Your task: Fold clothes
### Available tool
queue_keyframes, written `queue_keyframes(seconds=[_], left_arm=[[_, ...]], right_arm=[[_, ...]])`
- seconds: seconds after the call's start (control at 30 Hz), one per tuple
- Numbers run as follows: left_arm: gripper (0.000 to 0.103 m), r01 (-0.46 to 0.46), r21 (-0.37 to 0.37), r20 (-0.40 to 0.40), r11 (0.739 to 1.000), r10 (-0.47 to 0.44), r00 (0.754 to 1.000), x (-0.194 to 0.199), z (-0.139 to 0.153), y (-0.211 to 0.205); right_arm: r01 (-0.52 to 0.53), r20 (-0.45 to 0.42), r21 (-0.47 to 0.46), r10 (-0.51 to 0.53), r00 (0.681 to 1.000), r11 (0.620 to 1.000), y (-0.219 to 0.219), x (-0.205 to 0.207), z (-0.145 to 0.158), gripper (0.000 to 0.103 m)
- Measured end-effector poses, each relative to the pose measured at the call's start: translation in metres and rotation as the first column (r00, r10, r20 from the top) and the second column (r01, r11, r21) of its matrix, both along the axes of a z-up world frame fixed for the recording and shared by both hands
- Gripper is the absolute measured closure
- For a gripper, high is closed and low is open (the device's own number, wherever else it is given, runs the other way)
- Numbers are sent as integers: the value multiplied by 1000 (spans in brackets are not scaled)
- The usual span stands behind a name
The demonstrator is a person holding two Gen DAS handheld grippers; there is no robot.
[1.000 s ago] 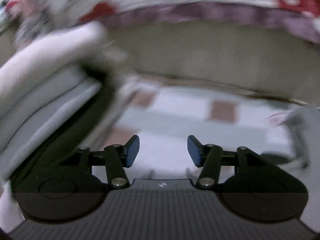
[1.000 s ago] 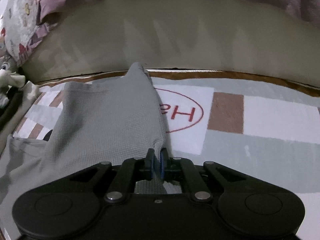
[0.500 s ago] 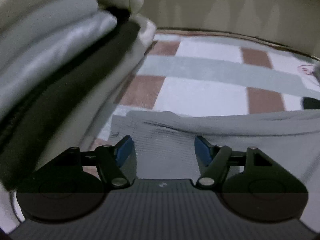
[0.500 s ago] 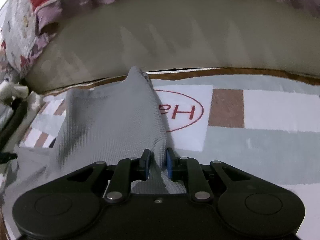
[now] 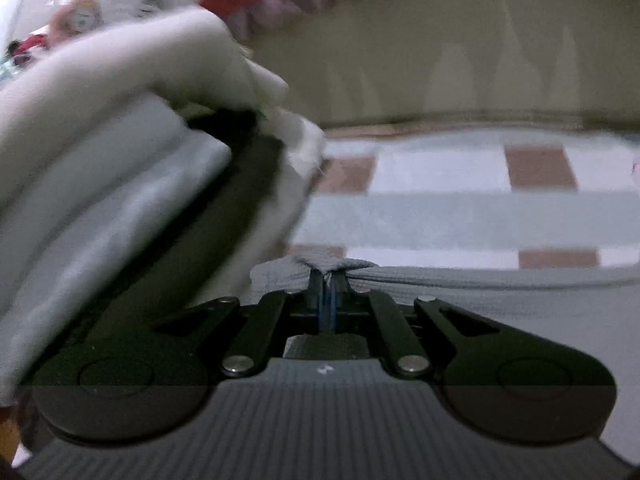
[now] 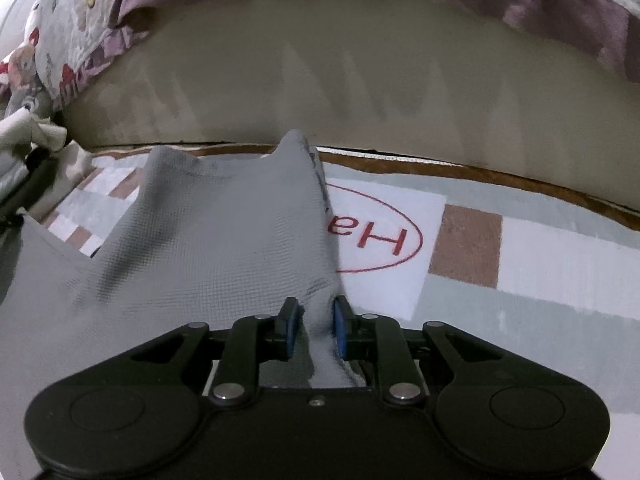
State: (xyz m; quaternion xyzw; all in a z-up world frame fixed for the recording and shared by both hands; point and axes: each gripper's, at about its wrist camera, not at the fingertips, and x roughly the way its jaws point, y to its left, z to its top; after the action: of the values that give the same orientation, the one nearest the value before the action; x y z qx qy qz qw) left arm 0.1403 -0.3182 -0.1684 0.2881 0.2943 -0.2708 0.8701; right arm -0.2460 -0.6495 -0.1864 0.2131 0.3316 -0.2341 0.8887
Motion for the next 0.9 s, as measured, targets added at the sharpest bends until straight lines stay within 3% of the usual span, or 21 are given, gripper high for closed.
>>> queue_keyframes(seconds=[0.07,0.13,0.17,0.2,0.3,0.33,0.43,0.5,0.53,0.63,0.73,0.83,0.9], left_arm=[[91,-8,85,-61,996,13,998,3,-14,-6],[70,-82,102,-19,991,85,996,-5,-10,1],[52,-119,86,-9,989,120,993,-9,-3,8],[44,-160,57,-16,986,161,987,-13,7,18],[44,-291,-44,-155,956,281,947,-21,42,60],[43,-321,-74,-198,944,302,933,-27,51,73],[43,-400,-166,-283,901,345,895,-51,72,117],[43,-422,-180,-311,889,355,882,-67,74,138],[43,-433,-187,-327,882,360,874,-75,75,148],[44,-493,-207,-430,845,374,822,-85,63,173],[44,-544,-213,-521,812,376,766,-95,49,195],[44,-556,-201,-549,806,377,746,-103,34,201],[44,-564,-201,-557,801,380,739,-105,27,202]], right_arm=[[8,-2,-11,-8,1000,1000,0,-1,0,86],[18,-11,-28,-18,1000,999,-1,-2,0,87],[36,-17,-35,-36,999,999,-1,-2,1,86],[60,-23,-34,-61,998,998,-3,-3,2,85],[209,-66,-57,-212,975,976,-4,-15,12,79],[263,-81,-69,-268,960,962,-3,-20,16,71],[324,-11,75,-324,946,943,4,-53,32,70],[290,88,260,-322,943,921,16,-71,39,63],[273,127,327,-328,936,905,24,-77,42,57],[235,148,448,-331,932,863,61,-85,45,56],[281,80,439,-349,934,853,105,-97,48,55],[339,45,437,-397,917,833,143,-118,50,52],[365,53,459,-434,899,810,163,-135,48,43]])
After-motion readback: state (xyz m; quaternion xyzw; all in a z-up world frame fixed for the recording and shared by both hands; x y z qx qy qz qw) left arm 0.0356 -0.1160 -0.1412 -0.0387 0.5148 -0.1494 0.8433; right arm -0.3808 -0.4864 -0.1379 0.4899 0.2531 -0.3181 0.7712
